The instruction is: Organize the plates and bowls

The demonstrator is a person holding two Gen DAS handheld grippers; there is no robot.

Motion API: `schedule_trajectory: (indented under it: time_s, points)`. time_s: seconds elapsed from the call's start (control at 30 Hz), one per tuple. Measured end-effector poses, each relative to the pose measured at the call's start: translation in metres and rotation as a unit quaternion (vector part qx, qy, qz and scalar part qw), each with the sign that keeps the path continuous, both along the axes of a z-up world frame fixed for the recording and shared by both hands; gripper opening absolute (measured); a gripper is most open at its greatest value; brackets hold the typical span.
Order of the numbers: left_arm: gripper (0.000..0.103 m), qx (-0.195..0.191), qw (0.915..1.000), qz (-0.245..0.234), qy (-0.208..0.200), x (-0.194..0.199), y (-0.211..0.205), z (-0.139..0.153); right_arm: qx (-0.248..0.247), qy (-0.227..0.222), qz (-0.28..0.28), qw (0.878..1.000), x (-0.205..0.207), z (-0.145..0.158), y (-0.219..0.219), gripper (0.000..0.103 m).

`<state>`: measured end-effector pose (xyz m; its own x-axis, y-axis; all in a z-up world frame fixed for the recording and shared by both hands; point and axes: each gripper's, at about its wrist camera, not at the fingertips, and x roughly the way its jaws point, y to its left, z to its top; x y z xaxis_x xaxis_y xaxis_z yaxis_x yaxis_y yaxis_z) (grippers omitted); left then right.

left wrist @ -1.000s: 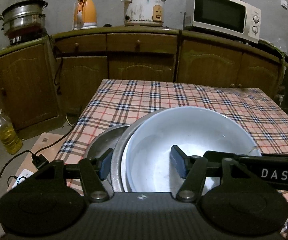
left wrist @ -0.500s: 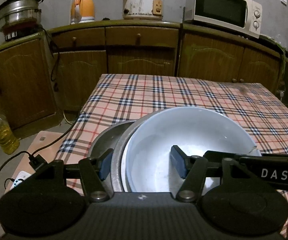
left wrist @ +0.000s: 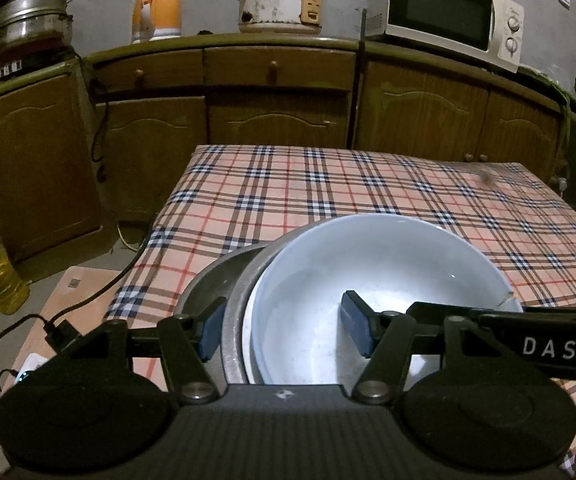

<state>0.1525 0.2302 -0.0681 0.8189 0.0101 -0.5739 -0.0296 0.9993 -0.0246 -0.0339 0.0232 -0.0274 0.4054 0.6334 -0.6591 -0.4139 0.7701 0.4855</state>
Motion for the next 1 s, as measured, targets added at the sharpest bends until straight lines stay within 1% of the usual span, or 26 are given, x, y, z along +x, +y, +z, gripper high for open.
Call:
schedule_trajectory:
  time_s: [0.5, 1.0]
  points:
    - [0.063, -0.004, 1.0000, 0.004, -0.005, 0.027, 0.014, -0.016, 0.000, 0.009, 0.005, 1.000, 0.029, -0.022, 0.021, 0.054]
    - [0.063, -0.004, 0.9999, 0.007, 0.013, 0.042, 0.023, -0.028, 0.000, 0.028, 0.010, 1.000, 0.039, -0.042, 0.031, 0.054]
